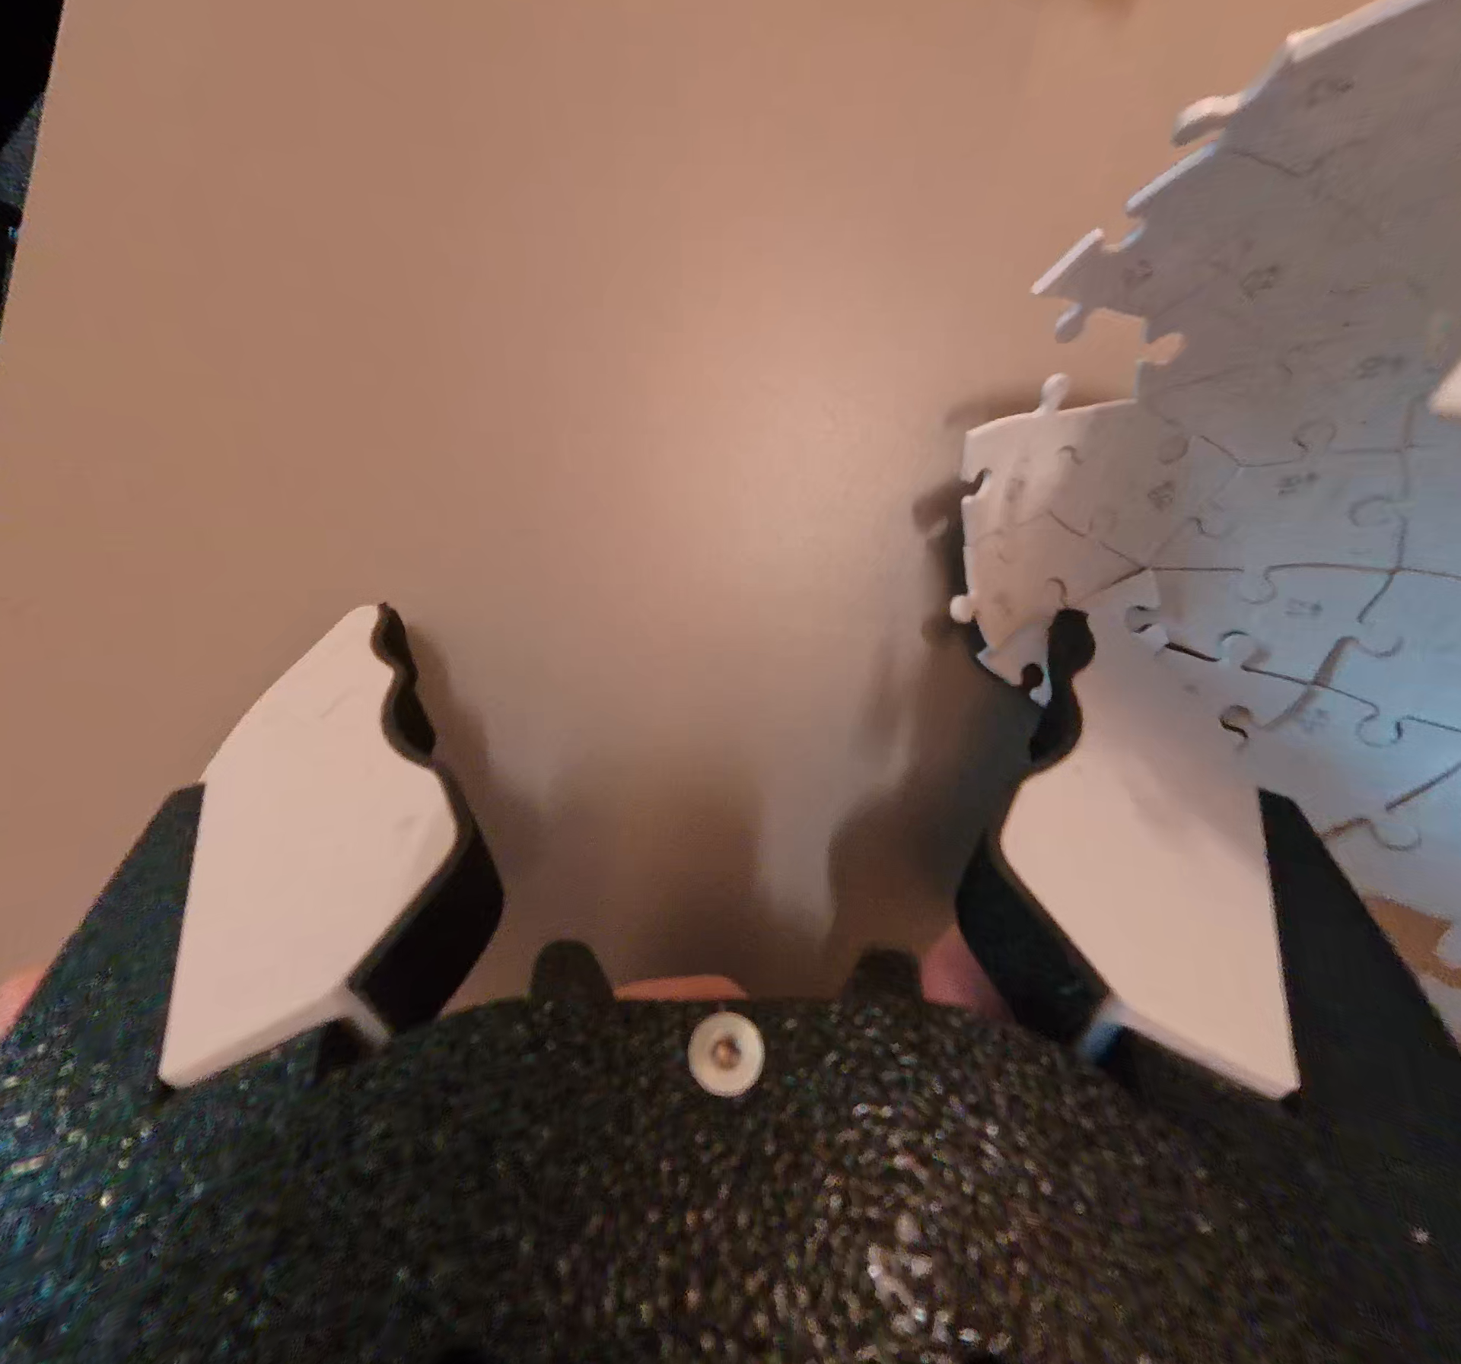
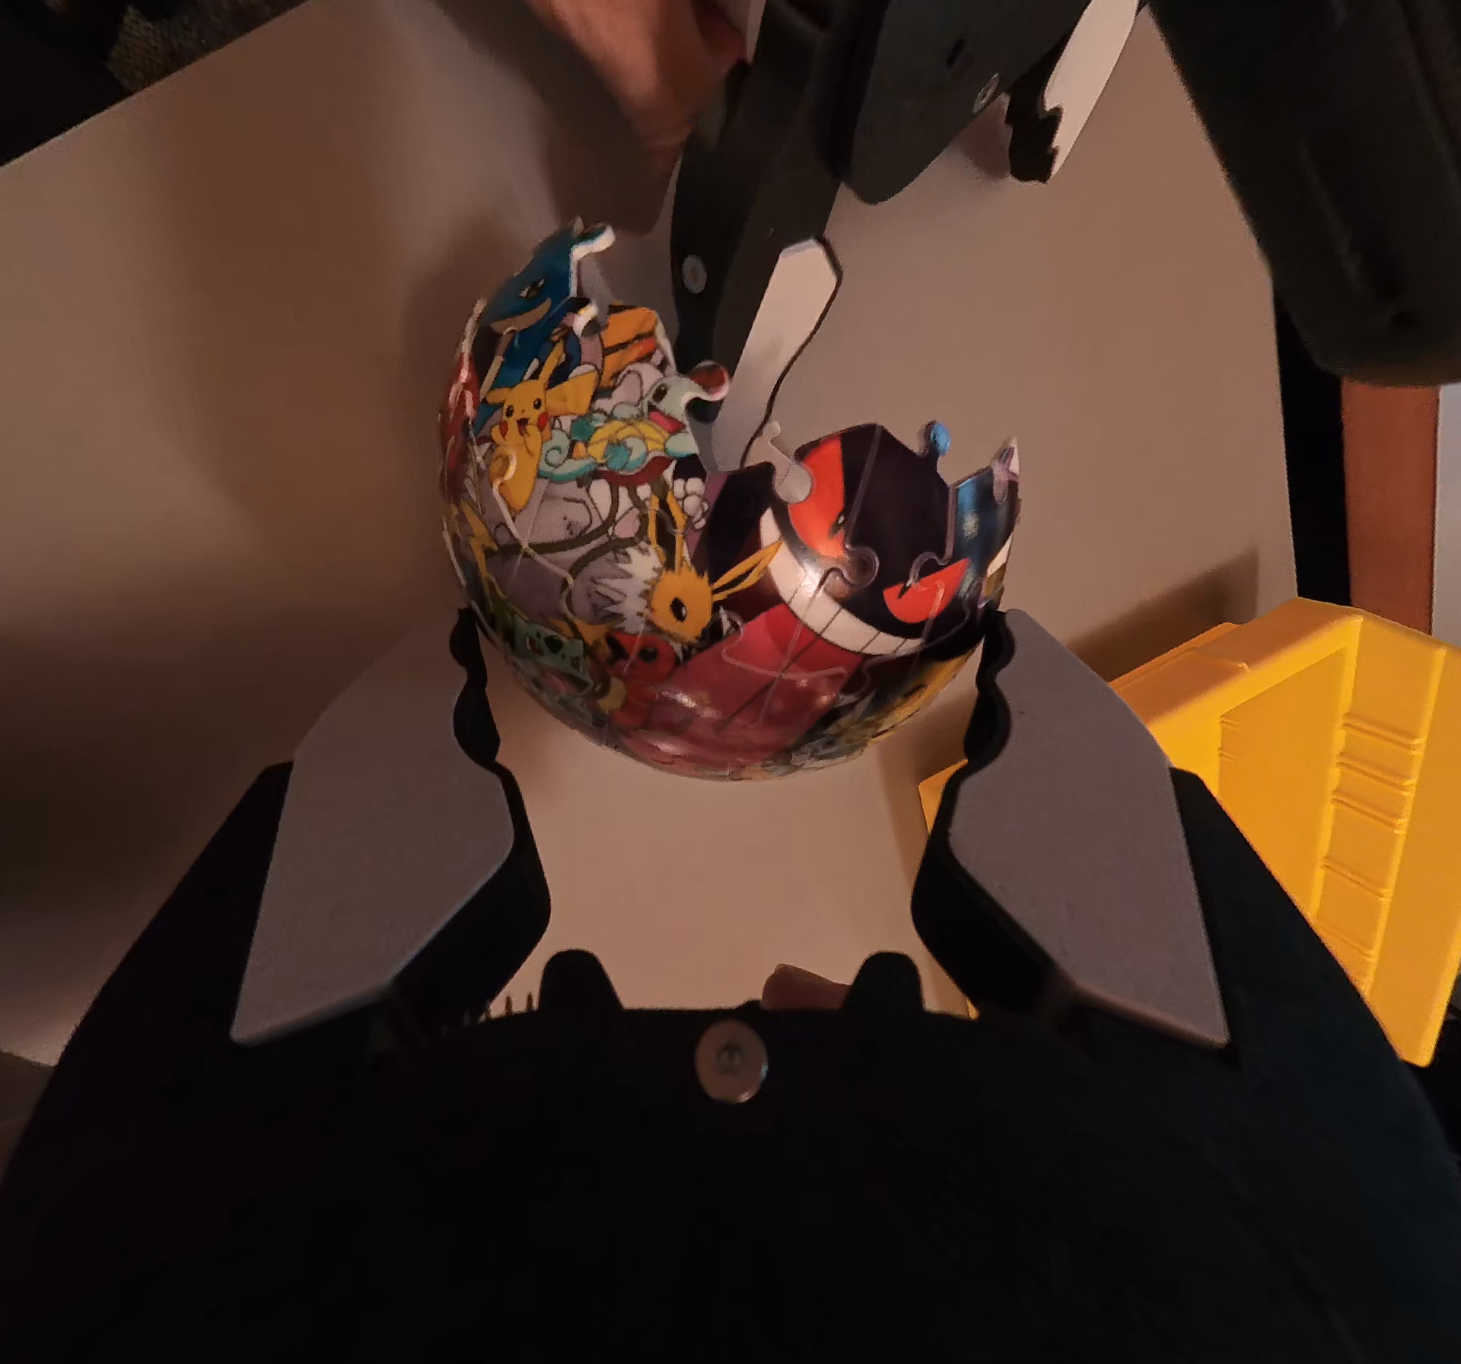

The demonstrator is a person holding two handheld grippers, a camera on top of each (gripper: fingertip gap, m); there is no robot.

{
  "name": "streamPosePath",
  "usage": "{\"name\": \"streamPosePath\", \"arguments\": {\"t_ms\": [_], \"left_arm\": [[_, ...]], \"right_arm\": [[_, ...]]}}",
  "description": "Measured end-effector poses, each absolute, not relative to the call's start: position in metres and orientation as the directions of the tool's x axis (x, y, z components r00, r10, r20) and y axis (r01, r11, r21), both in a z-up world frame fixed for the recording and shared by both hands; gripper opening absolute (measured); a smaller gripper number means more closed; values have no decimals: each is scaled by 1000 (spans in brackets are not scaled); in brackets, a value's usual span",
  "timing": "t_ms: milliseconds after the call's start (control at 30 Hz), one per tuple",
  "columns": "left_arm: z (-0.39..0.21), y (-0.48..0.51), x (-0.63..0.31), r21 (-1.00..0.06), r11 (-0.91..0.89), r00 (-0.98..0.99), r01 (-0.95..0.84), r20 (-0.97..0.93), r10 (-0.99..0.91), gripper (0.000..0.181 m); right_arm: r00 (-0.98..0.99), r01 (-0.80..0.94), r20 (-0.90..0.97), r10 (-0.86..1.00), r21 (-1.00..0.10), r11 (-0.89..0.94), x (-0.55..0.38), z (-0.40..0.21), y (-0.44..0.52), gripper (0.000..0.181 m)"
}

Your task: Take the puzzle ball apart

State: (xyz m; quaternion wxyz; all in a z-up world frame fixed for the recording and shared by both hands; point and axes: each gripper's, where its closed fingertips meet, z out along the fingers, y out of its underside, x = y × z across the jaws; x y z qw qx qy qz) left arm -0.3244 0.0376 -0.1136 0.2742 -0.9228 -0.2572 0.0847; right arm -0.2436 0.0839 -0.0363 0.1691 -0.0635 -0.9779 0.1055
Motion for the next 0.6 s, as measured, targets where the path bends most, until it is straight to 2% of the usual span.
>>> {"name": "streamPosePath", "arguments": {"t_ms": [200, 500, 600], "left_arm": [[-118, 47, -317, -550, -720, 864, 424, 7, 504, 145], [-118, 51, -318, -579, -718, 882, 386, 4, 471, 145], [-113, 47, -324, -594, -680, 862, 431, 49, 504, 142]], "right_arm": [[-945, 96, 280, 169, -258, 961, -247, -36, 82, 118], [-947, 104, 273, 170, -242, 965, -246, -37, 84, 119], [-947, 106, 275, 169, -230, 967, -246, -37, 84, 118]]}}
